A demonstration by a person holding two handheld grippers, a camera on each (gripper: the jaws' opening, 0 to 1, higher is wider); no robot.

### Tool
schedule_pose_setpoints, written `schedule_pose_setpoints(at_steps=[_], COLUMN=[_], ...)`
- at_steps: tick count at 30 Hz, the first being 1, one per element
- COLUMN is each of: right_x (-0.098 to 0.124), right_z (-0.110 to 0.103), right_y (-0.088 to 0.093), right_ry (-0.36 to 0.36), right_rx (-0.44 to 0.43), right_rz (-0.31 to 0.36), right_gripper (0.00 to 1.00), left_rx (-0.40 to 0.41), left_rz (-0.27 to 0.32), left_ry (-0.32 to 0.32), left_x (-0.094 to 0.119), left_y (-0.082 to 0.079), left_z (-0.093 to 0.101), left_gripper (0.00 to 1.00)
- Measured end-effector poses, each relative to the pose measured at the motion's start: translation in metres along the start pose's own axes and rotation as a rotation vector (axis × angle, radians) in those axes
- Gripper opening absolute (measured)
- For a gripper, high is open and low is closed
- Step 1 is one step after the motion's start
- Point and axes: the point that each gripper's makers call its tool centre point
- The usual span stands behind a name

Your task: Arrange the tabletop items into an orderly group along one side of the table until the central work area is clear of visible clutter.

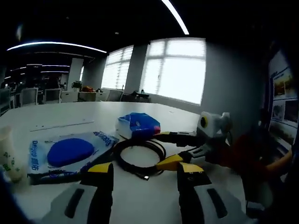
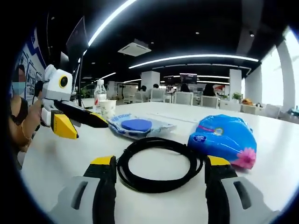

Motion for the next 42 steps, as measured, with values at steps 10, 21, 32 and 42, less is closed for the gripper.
schedule_pose_setpoints(at_steps=[10,21,32,42], right_x=[0.002,0.001,-0.001,-0.005], right_z=[0.002,0.003,0.000,0.000], right_y=[0.004,0.006,0.011,0.017], right_ry=[0.025,0.023,0.003,-0.006], right_rx=[0.049,0.035,0.022,-0.006], right_rz=[-0.015,-0.020,-0.034,-0.056], right_gripper=[0.77,0.76,0.76,0.78], left_rx=[0.059,0.078,0.135,0.104], left_rz=[-0.017,-0.044,-0.049,-0.047], left_ry=[-0.045,-0.046,-0.068,-0.001], left_x=[-0.024,-0.049,-0.059,-0.066], left_y=[-0.001,0.006,0.014,0.018], left_z=[-0.015,-0.024,-0.034,-0.030], left_gripper=[0.45,0.45,0.45,0.45])
Point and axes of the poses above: the point that each gripper's makers call its tool centre point, and the gripper's own axes: x roughly backward along the fingers, z roughly to its right, y roughly out of its underside, and after that the axes turned 7 degrees about y, right-handed
